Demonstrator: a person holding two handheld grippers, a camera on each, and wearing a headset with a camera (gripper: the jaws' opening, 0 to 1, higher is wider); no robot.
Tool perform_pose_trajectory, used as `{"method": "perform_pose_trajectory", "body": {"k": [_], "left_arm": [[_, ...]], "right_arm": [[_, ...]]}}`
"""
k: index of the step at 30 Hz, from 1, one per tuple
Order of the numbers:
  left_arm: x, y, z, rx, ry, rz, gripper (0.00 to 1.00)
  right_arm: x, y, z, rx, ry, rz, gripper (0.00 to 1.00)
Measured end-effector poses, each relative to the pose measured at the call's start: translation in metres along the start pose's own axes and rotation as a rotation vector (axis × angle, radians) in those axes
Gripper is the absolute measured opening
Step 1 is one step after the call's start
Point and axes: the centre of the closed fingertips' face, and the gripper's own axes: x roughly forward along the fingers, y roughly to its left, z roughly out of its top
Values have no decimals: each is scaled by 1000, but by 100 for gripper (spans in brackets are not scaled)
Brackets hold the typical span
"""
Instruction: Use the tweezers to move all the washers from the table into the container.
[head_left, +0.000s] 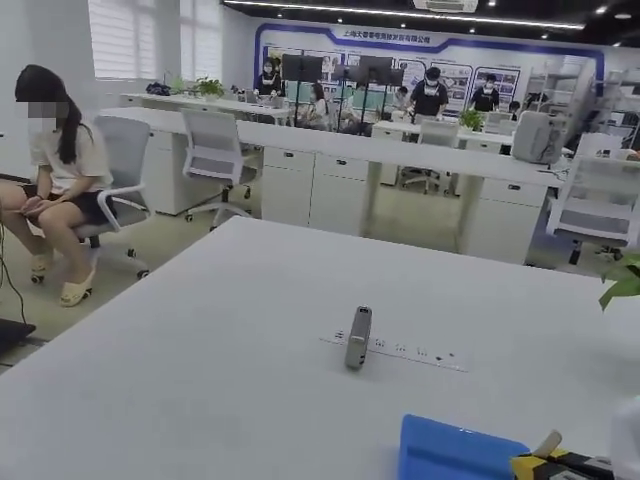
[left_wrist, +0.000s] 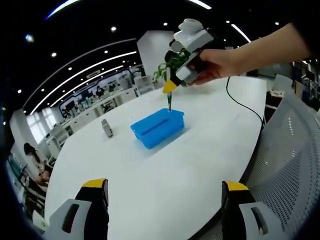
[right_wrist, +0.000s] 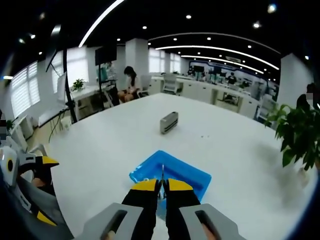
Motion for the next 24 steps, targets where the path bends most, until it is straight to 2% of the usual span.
{"method": "perform_pose_trajectory", "body": {"k": [2,10,17,24], "left_arm": [[0,1,2,-7,-13,4,97],[-1,4,2,-9,-10,19,97],[1,4,-2,-3,11,23,97],[3,3,-5,-5,31,15,97]], "right_arm": [[2,-1,2,-2,-4,1,1],[13,-5,4,-9,0,5,1],[36,-12,-8,30,21,12,1],[57,-11,-21,17,58,30,1]]}}
